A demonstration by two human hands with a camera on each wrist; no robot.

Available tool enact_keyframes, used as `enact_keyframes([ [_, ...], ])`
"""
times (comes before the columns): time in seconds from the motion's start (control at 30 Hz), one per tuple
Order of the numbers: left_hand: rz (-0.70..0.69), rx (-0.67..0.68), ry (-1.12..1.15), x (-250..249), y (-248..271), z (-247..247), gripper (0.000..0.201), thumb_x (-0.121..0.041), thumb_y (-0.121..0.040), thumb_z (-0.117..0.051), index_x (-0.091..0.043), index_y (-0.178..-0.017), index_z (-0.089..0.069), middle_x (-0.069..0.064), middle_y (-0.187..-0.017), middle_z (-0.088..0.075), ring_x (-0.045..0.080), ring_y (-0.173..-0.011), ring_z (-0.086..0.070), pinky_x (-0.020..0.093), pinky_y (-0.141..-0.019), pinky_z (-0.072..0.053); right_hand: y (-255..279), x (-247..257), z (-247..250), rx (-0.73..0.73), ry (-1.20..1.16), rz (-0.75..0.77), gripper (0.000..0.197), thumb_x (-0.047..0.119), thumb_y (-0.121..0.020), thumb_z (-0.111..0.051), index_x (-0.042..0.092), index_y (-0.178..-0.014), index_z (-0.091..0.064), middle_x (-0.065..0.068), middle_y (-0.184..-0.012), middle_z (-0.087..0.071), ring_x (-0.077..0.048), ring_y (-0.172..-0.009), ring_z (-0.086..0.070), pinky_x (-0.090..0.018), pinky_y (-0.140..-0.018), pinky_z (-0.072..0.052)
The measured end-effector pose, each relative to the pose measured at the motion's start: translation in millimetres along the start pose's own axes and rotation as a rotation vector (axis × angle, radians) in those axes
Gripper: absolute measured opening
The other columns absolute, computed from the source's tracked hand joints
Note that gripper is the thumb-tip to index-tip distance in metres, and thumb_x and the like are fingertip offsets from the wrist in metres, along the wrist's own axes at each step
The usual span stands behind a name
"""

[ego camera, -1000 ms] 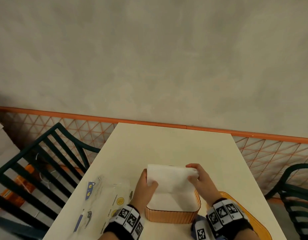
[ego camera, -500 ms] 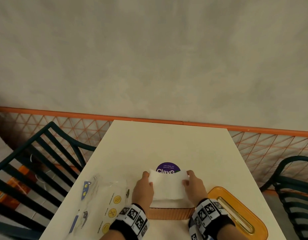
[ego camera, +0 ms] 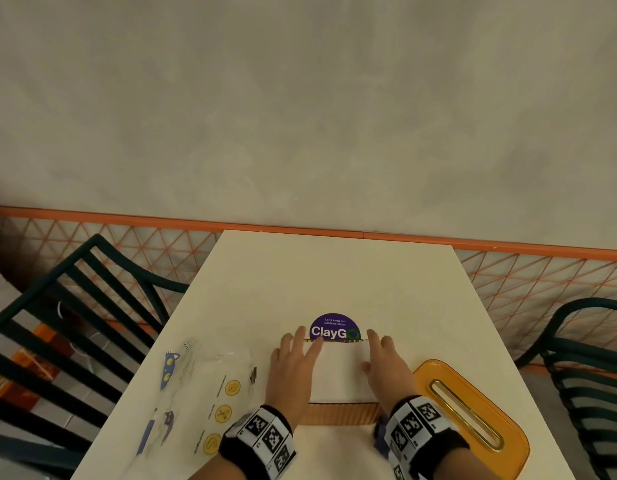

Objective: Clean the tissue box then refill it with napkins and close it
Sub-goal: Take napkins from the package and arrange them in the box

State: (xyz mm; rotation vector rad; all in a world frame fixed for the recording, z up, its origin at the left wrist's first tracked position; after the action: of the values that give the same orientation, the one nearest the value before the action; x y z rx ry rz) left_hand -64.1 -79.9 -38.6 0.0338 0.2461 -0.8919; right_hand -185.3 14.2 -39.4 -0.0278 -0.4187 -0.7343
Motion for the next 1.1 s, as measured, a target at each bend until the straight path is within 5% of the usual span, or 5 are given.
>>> enact_keyframes([
  [0.13, -0.161, 0.225, 0.046, -12.3, 7.9, -19.6, 0.051, -0.003, -0.097, -0.037, -0.024, -0.143, -0.036, 0.004, -0.157, -0.018, 0.024, -0.143, -0.019, 0.033, -0.115, -0.026, 7.1, 23.6, 8.5, -0.001, 0.159, 0.296, 0.049, 0.020, -0.093, -0.051, 0.024, -0.139, -0.037, -0.004, -0.147, -0.028, -0.022, -0.129, -0.036, -0.029, -0.103, -0.043],
  [0.27, -0.111, 0.424, 0.126, -4.5, 6.6, -30.7, 0.050, -0.030, -0.096, -0.046, -0.028, -0.144, -0.033, 0.003, -0.157, -0.018, 0.023, -0.143, -0.017, 0.033, -0.118, -0.021, 13.9, 20.3, -20.9, 0.361, 0.098, 0.374, 0.049, 0.016, -0.093, -0.051, 0.034, -0.137, -0.041, 0.002, -0.154, -0.024, -0.021, -0.137, -0.033, -0.030, -0.110, -0.034],
  [0.43, -0.119, 0.562, 0.112, -3.4, 4.8, -33.0, 0.065, -0.042, -0.090, -0.055, -0.026, -0.147, -0.027, 0.005, -0.158, -0.015, 0.026, -0.144, -0.015, 0.037, -0.118, -0.017, 12.5, 14.4, -19.3, 0.405, 0.124, 0.348, 0.047, 0.015, -0.094, -0.048, 0.032, -0.137, -0.042, -0.005, -0.155, -0.026, -0.024, -0.137, -0.035, -0.032, -0.111, -0.032],
  [0.9, -0.206, 0.541, 0.029, -10.3, 8.6, -26.5, 0.046, -0.038, -0.101, -0.028, -0.024, -0.144, -0.033, 0.013, -0.152, -0.027, 0.031, -0.134, -0.037, 0.042, -0.109, -0.037, 27.7, 13.0, 1.0, 0.293, 0.113, 0.437, 0.034, 0.020, -0.095, -0.050, 0.013, -0.127, -0.058, -0.006, -0.143, -0.048, -0.017, -0.133, -0.041, -0.020, -0.109, -0.026],
  [1.1, -0.226, 0.478, -0.013, -5.6, 10.8, -26.8, 0.046, -0.035, -0.100, -0.034, -0.030, -0.146, -0.029, 0.005, -0.157, -0.018, 0.023, -0.143, -0.023, 0.038, -0.112, -0.034, 27.7, 8.4, -7.0, 0.310, 0.172, 0.431, 0.033, 0.020, -0.097, -0.045, 0.018, -0.128, -0.057, -0.002, -0.148, -0.039, -0.019, -0.135, -0.038, -0.023, -0.111, -0.026],
])
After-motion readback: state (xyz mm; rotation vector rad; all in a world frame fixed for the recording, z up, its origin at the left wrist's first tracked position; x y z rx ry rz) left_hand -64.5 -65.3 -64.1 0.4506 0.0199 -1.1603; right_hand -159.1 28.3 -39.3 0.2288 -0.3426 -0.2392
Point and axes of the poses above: each hand's wrist, its own y-axis away from the middle knuckle, its own z-axis out of the back of the hand, x = y × z, the point moved 9 cm from there along -y, towards the middle knuckle
